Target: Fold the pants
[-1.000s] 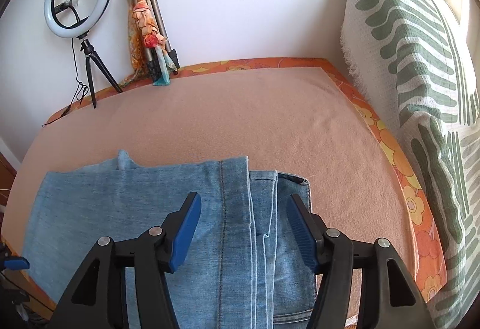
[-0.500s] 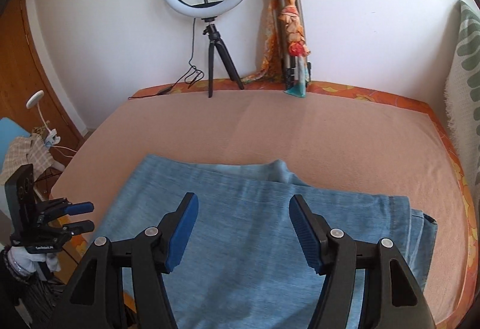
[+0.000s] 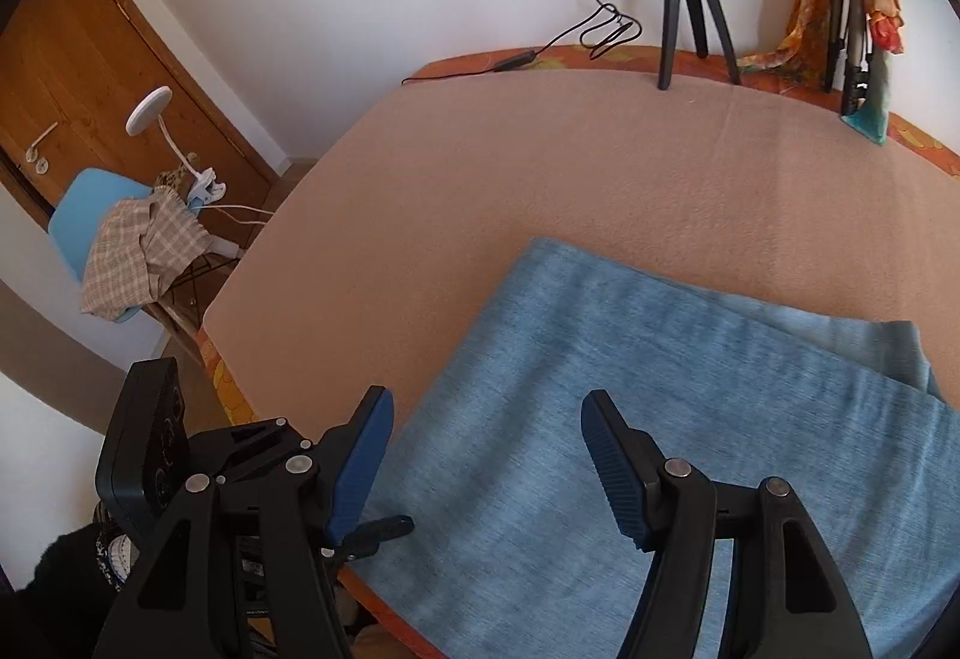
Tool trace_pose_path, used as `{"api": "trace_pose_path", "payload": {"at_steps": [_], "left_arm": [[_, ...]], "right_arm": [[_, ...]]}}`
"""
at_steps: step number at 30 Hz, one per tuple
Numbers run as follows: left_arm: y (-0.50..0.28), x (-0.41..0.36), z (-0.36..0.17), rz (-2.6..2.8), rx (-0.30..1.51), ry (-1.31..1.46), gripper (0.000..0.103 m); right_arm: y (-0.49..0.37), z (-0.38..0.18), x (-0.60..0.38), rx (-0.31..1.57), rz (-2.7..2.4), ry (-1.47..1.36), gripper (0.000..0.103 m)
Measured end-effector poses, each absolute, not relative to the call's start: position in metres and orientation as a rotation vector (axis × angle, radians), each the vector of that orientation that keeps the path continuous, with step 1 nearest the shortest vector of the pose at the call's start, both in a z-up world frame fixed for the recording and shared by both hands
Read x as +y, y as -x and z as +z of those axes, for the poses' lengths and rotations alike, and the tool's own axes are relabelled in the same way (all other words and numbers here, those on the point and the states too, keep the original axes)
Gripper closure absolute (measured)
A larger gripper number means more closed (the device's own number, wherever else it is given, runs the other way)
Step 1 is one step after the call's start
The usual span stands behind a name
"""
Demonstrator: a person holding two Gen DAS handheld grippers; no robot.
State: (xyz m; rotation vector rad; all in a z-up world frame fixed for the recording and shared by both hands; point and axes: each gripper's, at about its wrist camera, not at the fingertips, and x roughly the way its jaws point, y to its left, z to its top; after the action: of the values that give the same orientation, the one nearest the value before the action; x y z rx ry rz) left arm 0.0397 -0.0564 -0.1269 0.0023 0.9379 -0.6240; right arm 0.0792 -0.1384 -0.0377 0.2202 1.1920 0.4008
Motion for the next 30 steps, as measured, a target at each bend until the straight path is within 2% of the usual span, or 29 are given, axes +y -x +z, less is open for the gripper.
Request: {"api": "trace_pose_path", "payload": {"at_steps": [7, 11, 13, 18, 25, 28, 30], "left_arm": [[-0.047, -0.033, -0.135, -0.640, 0.979, 0.197, 0.056], [-0.044, -0.023, -0.137, -0.651, 0.982, 0.263, 0.061], [-0.043, -0.020, -0.138, -0.664, 0.982, 0.291, 0.068], [-0.036, -0.025, -0.129, -0.720, 0.946, 0.302, 0.072], [-0.024, -0.041, -0.110, -0.758, 0.883, 0.226, 0.072], [-0.025, -0.045, -0.111, -0.751, 0.888, 0.227, 0.072], [-0.026, -0.047, -0.108, -0.740, 0.887, 0.212, 0.072]], "right_arm": [[-0.126, -0.072, -0.082, 1.365, 0.398, -0.184, 0.035], [-0.145, -0.087, -0.061, 1.432, 0.336, -0.124, 0.035], [-0.153, -0.094, -0.056, 1.456, 0.302, -0.081, 0.035], [-0.163, -0.111, -0.050, 1.553, 0.247, -0.046, 0.036], [-0.167, -0.128, -0.026, 1.605, 0.230, 0.081, 0.035], [-0.161, -0.131, -0.015, 1.595, 0.227, 0.205, 0.045], [-0.160, -0.131, -0.014, 1.584, 0.215, 0.244, 0.065]]}}
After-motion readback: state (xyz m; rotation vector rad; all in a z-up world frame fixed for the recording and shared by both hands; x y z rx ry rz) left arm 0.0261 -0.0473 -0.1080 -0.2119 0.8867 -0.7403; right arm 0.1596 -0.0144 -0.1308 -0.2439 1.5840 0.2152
